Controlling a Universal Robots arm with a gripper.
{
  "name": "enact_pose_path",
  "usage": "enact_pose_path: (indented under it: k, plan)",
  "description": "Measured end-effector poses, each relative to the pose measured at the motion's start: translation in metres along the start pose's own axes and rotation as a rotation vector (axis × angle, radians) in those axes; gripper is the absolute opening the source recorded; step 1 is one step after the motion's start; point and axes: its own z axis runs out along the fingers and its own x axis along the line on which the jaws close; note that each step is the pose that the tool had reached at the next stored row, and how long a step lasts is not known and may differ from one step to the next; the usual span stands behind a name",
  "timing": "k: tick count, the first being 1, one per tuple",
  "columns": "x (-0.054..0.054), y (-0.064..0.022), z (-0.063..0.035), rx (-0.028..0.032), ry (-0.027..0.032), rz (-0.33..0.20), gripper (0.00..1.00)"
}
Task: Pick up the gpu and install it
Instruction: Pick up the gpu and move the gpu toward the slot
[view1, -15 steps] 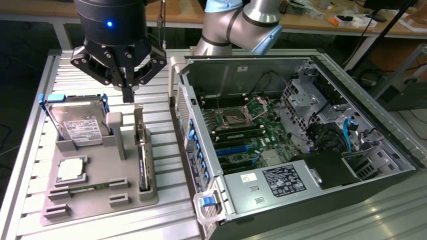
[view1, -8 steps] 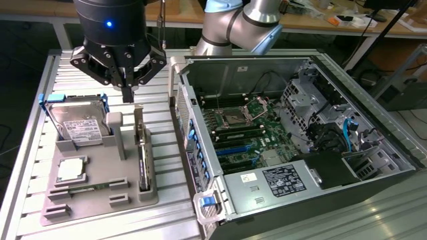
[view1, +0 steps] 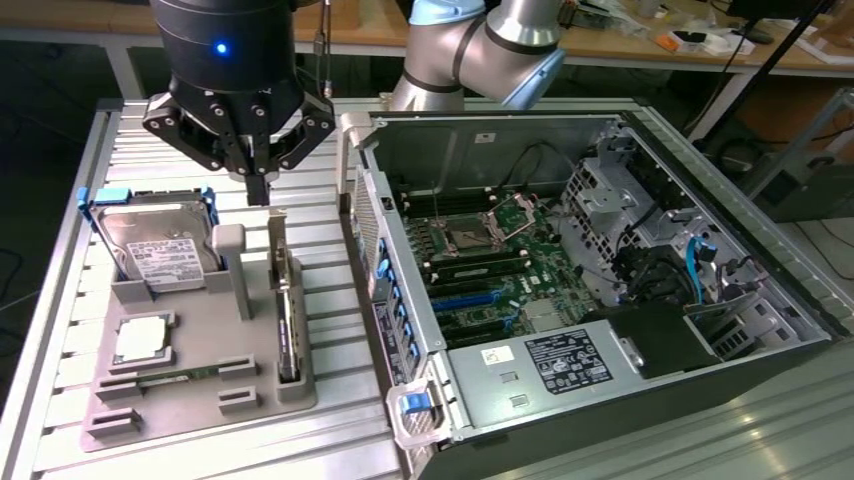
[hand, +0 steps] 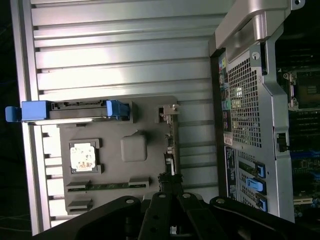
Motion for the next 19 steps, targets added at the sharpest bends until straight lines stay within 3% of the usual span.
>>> enact_pose_path:
  k: [9,10,12,17,19]
  plan:
    - [0.0000,0.0000,0.0000,-0.0001,0.0000,0.000,0.11]
    - [0.0000,0.0000,0.0000,-0.0001,0.0000,0.000,0.24]
    - [0.0000,0.0000,0.0000,-0.0001,0.0000,0.000,0.24]
    - [0.0000,0.0000,0.0000,0.0000,0.0000,0.000,0.54]
    - [0.0000,0.0000,0.0000,0.0000,0.0000,0.000,0.54]
